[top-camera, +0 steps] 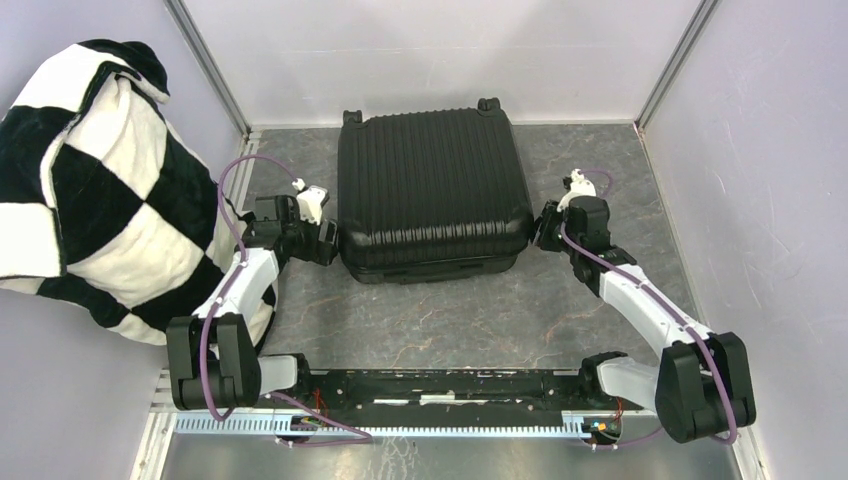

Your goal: Pack the luggage

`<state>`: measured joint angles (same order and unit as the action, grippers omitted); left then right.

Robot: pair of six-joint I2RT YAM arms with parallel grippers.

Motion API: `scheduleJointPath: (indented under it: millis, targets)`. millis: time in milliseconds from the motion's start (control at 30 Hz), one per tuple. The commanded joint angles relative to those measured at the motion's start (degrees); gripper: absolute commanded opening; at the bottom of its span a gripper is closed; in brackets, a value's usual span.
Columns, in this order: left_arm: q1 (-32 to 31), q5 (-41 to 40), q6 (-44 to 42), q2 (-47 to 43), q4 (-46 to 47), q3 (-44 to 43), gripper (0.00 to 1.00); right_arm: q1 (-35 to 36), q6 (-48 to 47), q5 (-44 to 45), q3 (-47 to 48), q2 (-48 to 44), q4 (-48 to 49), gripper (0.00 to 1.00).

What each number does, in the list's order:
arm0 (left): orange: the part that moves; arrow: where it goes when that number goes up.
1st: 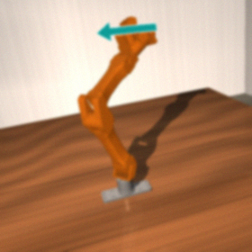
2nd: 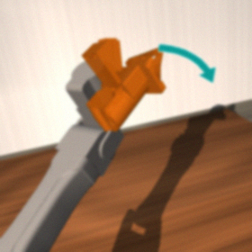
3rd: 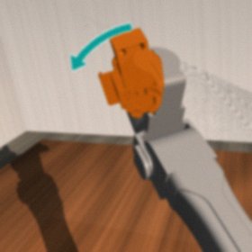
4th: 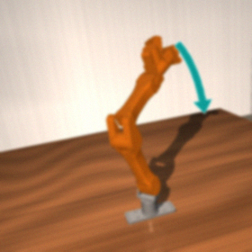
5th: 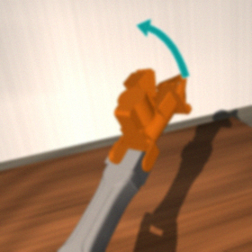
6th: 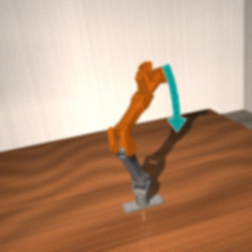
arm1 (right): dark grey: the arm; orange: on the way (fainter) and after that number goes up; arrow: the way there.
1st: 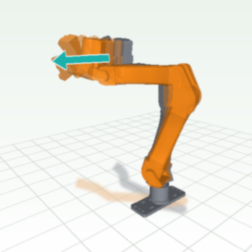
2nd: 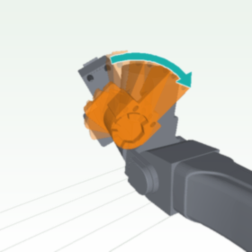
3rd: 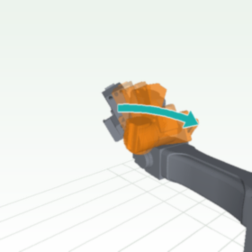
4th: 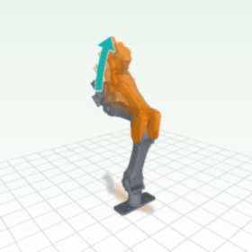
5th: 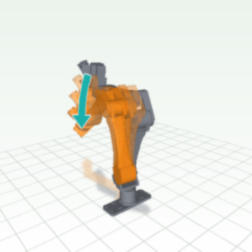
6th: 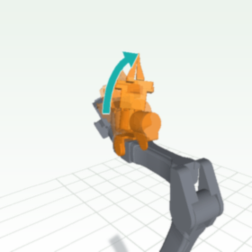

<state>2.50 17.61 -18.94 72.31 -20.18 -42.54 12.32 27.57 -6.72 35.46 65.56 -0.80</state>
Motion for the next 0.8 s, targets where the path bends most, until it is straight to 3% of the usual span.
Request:
scheduleJointPath:
  millis: [0,200,300,433,567,767]
  targets:
    - [-2.7,3.1,4.5,2.0,5.6,-0.7,0.91,7.1,3.8,-4.7,7.2,1.1,9.4,0.3]
    - [-3.5,5.7,5.0,1.2,5.9,0.3,0.93,8.0,2.7,-4.7,7.2,0.7,9.7,0.33]
    - [-2.6,7.9,5.8,0.6,4.6,-0.5,0.94,7.6,-0.4,-4.1,5.1,0.3,7.6,0.4]
    - [1.4,12.1,6.9,1.1,2.7,-1.6,0.94,2.6,-2.0,-5.8,-1.1,-2.9,8.6,0.49]
    - [2.1,13.8,8.3,2.2,2.2,-2.2,0.95,-5.6,-2.6,-9.3,-8.2,-7.3,9.9,0.51]
    - [2.2,15.0,10.8,4.0,2.4,-3.7,0.95,-6.9,-8.0,-13.3,-13.4,-9.9,13.2,0.52]
